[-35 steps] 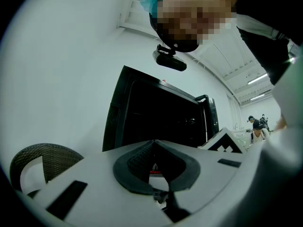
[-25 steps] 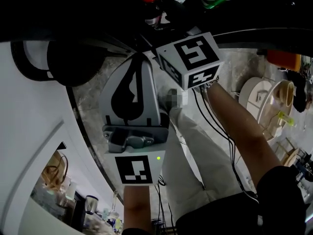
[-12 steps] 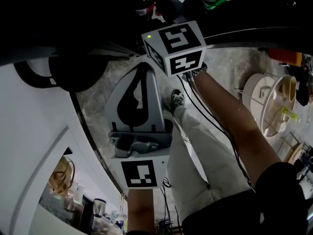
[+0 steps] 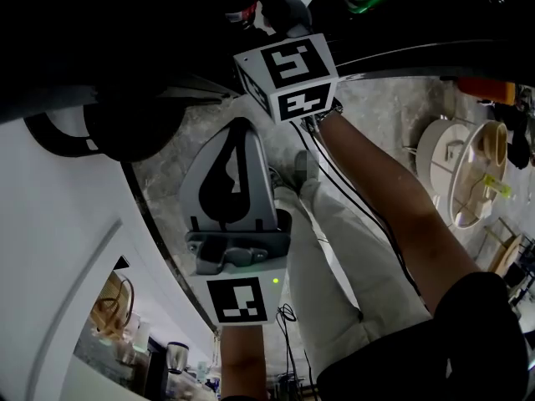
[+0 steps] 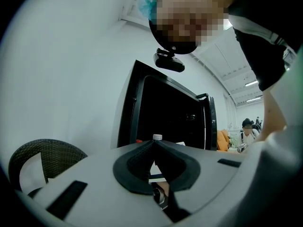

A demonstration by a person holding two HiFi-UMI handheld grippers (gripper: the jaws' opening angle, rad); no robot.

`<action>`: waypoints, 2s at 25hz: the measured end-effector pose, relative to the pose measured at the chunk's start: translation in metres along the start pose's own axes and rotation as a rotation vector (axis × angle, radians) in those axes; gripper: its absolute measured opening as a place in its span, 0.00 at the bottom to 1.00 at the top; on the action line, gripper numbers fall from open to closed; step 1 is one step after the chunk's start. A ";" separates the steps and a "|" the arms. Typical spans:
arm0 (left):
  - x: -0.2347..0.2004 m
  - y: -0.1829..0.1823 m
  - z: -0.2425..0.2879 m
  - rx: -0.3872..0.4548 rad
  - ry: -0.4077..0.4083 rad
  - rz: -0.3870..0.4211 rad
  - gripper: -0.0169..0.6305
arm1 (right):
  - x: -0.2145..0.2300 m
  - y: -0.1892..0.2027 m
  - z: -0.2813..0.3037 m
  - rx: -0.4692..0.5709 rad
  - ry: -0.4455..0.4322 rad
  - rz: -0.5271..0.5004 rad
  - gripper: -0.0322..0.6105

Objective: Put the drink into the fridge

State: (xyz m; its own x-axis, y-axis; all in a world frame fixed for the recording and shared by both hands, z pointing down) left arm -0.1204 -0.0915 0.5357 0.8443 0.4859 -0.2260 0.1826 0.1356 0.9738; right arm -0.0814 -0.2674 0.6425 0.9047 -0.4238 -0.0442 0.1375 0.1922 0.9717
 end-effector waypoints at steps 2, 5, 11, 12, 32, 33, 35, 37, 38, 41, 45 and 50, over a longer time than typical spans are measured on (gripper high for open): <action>-0.002 0.000 0.000 0.004 -0.004 -0.004 0.04 | -0.002 0.001 0.000 0.010 -0.001 -0.006 0.53; -0.001 -0.002 0.000 0.015 -0.001 -0.011 0.04 | -0.003 0.002 -0.003 0.023 -0.001 -0.022 0.53; 0.004 0.000 -0.003 0.013 0.012 -0.015 0.04 | -0.003 0.002 -0.004 0.034 -0.013 -0.016 0.53; 0.004 0.001 -0.004 0.012 0.013 -0.015 0.04 | -0.003 0.003 -0.004 0.035 -0.020 -0.011 0.53; 0.029 0.011 -0.022 -0.001 0.004 -0.025 0.04 | -0.008 0.012 -0.074 0.053 -0.018 0.019 0.27; 0.030 0.013 -0.024 0.000 -0.003 -0.033 0.04 | -0.008 0.013 -0.082 0.053 -0.012 0.029 0.22; 0.034 0.018 -0.028 -0.001 -0.017 -0.050 0.04 | -0.006 0.018 -0.098 0.047 0.003 0.047 0.11; 0.040 0.025 -0.031 -0.010 -0.028 -0.063 0.04 | -0.004 0.024 -0.112 0.033 0.002 0.071 0.08; 0.043 0.030 -0.033 -0.019 -0.034 -0.072 0.04 | -0.003 0.028 -0.119 0.025 -0.004 0.088 0.08; 0.052 0.042 -0.039 -0.043 -0.050 -0.097 0.04 | -0.001 0.041 -0.141 -0.007 -0.014 0.128 0.07; 0.069 0.056 -0.046 -0.073 -0.050 -0.121 0.04 | 0.006 0.052 -0.169 -0.031 -0.001 0.159 0.07; 0.088 0.069 -0.054 -0.116 -0.058 -0.142 0.04 | 0.014 0.051 -0.207 -0.018 0.006 0.165 0.07</action>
State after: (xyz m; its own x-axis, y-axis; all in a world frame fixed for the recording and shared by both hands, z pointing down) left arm -0.0613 0.0074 0.5820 0.8422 0.4051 -0.3559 0.2455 0.2995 0.9220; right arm 0.0221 -0.0807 0.6432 0.9178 -0.3804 0.1140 -0.0059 0.2741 0.9617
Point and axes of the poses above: the fingertips, and each gripper's own axes: z forward along the fingers, x to its right, y out of its underside, the point moved 1 cm from there along -z, backward along the fingers, and after that the axes turned 7 degrees about -z, right-handed, at the moved point
